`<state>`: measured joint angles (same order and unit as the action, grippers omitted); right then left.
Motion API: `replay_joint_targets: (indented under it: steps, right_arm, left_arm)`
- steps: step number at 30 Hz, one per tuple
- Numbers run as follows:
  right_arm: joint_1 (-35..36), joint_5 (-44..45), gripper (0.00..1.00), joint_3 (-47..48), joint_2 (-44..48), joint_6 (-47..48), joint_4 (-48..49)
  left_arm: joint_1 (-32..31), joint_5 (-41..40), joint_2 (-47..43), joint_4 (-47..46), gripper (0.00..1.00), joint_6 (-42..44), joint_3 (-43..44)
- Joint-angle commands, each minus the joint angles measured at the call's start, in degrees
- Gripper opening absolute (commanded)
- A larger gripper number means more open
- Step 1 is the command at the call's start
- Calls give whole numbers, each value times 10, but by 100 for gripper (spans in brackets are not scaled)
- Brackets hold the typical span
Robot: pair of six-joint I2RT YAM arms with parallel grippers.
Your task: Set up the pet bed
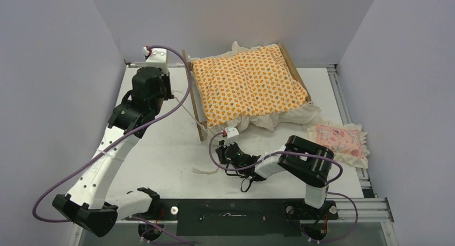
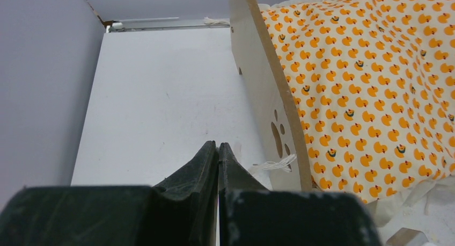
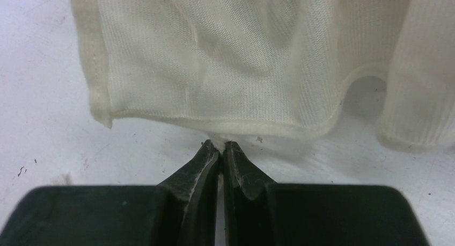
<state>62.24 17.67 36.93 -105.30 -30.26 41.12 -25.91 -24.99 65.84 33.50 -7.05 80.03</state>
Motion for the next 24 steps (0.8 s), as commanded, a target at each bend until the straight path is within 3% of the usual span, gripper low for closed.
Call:
replay_joint_targets:
  steps: [1, 4, 8, 16, 24]
  right_arm:
    - [-5, 1, 5, -10, 8, -23, -77]
    - [-14, -18, 5, 7, 17, -30, -101]
    - [-14, -23, 5, 63, 67, -10, -162]
    - [-18, -52, 5, 212, 153, 45, -335]
    - [-33, -145, 5, 385, 142, 54, -501]
  left_arm:
    - [20, -37, 14, -46, 0, 11, 64]
    - [19, 10, 13, -42, 0, -7, 76]
    - [17, 32, -25, -40, 0, -27, 27]
    - [18, -70, -147, -8, 0, -119, -159]
    - [21, -98, -221, -9, 0, -308, -381]
